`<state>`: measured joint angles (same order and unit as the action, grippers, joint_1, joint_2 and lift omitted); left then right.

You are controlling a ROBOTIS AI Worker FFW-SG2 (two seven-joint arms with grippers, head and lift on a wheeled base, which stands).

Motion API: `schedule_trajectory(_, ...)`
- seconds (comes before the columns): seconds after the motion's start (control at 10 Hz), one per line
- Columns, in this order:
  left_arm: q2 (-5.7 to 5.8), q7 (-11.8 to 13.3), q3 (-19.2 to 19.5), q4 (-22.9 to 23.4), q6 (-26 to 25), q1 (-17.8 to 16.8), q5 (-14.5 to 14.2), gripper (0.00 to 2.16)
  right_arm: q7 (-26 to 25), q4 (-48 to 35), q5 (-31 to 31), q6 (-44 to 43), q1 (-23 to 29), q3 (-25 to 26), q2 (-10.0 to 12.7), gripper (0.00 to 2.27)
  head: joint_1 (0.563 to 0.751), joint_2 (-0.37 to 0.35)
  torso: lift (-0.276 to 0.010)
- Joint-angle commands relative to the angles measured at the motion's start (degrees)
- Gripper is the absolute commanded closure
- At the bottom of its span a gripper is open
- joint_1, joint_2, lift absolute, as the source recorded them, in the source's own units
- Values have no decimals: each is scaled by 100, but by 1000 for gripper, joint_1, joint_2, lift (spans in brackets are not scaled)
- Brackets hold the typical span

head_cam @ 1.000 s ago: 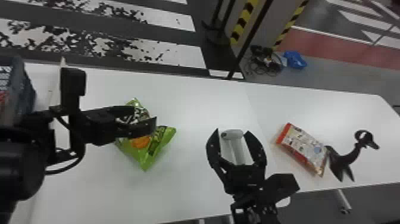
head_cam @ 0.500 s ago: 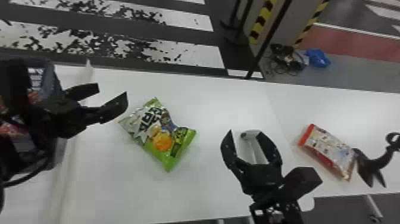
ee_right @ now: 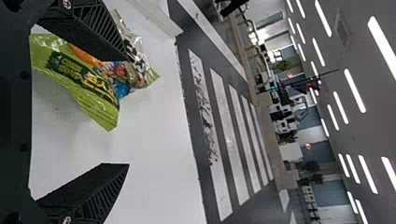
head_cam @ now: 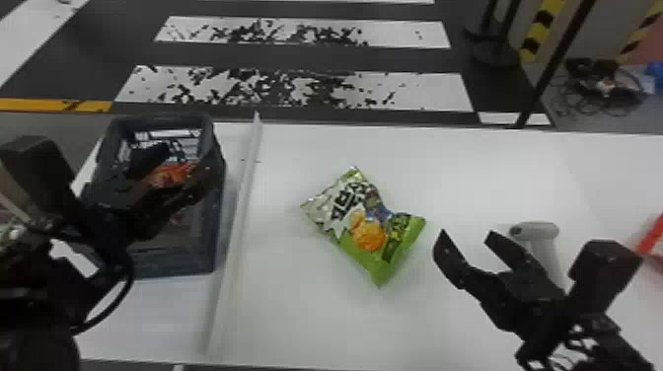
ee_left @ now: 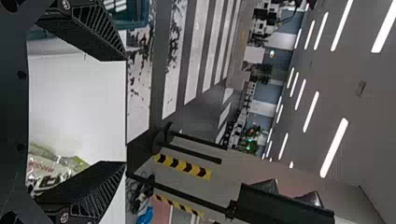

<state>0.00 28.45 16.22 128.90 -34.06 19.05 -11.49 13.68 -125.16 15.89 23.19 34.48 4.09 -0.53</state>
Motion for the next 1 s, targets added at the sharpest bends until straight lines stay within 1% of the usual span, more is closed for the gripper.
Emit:
schedule_trajectory(0.0, -15, -226, 144, 65, 509, 240, -29, 83, 240, -149, 459, 1298, -310, 171, 0, 56, 695, 67, -95)
schedule_trajectory(0.2, -15, -744, 153, 74, 1001, 433, 112, 87, 433, -140, 811, 2511, -811, 303, 0, 56, 695, 156, -95)
schedule_trajectory(0.3, -15, -929, 109, 3, 1353, 486, 305, 87, 539, 9, 1092, 2828, -1057, 426, -9, 56, 695, 175, -95)
schedule_trajectory(0.4, -15, -1052, 65, -93, 1564, 512, 402, 87, 644, 238, 1329, 3056, -1286, 558, -9, 56, 695, 204, -95)
schedule_trajectory(0.5, -15, -1157, 30, -216, 1722, 521, 428, 87, 653, 387, 1365, 3197, -1453, 602, -9, 56, 695, 218, -95)
schedule_trajectory(0.6, -15, -1272, -75, -296, 1880, 565, 569, 87, 679, 571, 1373, 3285, -1628, 637, -9, 56, 695, 220, -95)
schedule_trajectory(0.7, -15, -1403, -172, -375, 2249, 697, 692, 87, 697, 826, 1417, 3390, -1830, 663, -26, 56, 695, 218, -95)
schedule_trajectory(0.9, -15, -1474, -199, -445, 2337, 846, 674, 90, 697, 1415, 1523, 3496, -2261, 681, -97, 56, 695, 212, -95)
